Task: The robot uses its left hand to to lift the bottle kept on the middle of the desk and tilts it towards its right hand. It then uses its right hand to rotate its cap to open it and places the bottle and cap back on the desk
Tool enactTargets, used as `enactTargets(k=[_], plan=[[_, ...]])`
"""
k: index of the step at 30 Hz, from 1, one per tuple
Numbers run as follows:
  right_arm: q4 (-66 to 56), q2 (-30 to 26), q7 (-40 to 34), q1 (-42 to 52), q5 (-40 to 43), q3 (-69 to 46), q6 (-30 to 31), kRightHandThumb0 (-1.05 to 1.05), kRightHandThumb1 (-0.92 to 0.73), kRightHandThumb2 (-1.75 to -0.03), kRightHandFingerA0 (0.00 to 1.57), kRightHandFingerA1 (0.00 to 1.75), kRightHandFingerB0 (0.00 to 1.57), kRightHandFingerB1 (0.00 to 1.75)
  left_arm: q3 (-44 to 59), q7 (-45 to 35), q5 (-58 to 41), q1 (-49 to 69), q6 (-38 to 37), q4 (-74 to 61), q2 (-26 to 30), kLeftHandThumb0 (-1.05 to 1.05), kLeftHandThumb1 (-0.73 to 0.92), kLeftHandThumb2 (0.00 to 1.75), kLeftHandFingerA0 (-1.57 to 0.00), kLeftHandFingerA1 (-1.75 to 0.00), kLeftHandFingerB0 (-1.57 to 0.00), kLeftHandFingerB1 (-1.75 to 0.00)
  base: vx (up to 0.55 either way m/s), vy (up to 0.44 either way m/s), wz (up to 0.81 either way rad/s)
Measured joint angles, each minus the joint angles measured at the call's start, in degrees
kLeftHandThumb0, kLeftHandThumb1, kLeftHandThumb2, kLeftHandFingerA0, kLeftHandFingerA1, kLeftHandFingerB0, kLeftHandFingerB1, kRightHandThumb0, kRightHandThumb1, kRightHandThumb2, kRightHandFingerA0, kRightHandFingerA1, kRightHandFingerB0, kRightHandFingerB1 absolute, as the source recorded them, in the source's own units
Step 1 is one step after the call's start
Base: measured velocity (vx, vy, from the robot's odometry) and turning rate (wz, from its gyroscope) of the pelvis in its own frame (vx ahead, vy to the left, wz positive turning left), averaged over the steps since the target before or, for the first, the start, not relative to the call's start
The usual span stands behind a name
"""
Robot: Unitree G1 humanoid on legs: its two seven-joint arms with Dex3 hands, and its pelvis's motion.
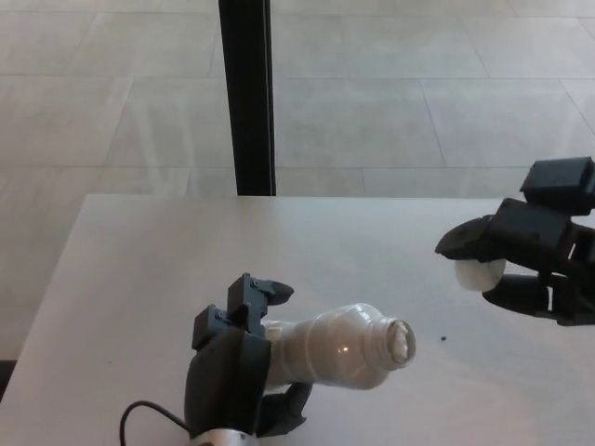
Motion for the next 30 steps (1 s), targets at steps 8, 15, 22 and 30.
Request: enactTargets(k=[8, 15, 22, 30], plan=[[0.1, 1.1, 0.8, 7.5, 0.0, 0.0, 2.7, -0.26, -0.55, -0.9, 0.98, 1.55, 0.88, 0.81, 0.0, -6.5, 0.4, -4.6, 5.6, -4.0, 5.9, 0.18, 0.64, 0.94, -0.83, -1.69, -0.75, -1.35, 0.0, 0.0, 0.0], [1.4, 4.4, 3.1, 14.2, -0.7, 2.5, 7.8, -0.28, -0.58, -0.74, 0.97, 1.54, 0.88, 0.69, -0.5, -11.4, 1.1, -7.1, 9.9, -6.5, 9.0, 0.13, 0.66, 0.82, -0.83, -1.68, -0.74, -1.28, 0.0, 0.0, 0.0], [3.5, 8.0, 5.3, 15.5, -3.0, 6.4, 13.3, -0.28, -0.58, -0.72, 0.91, 1.51, 0.88, 0.68, -1.9, -15.0, 1.3, -7.9, 13.7, -7.4, 9.3, 0.01, 0.78, 0.73, -0.73, -1.6, -0.69, -1.16, 0.0, 0.0, 0.0], [8.9, 11.0, 7.3, 15.0, -6.0, 11.3, 19.8, -0.32, -0.6, -0.73, 0.93, 1.36, 0.86, 0.7, -3.1, -18.6, 1.4, -8.9, 18.3, -8.2, 9.4, 0.01, 0.8, 0.78, -0.77, -1.04, -0.64, -0.73, 0.0, 0.0, 0.0]])
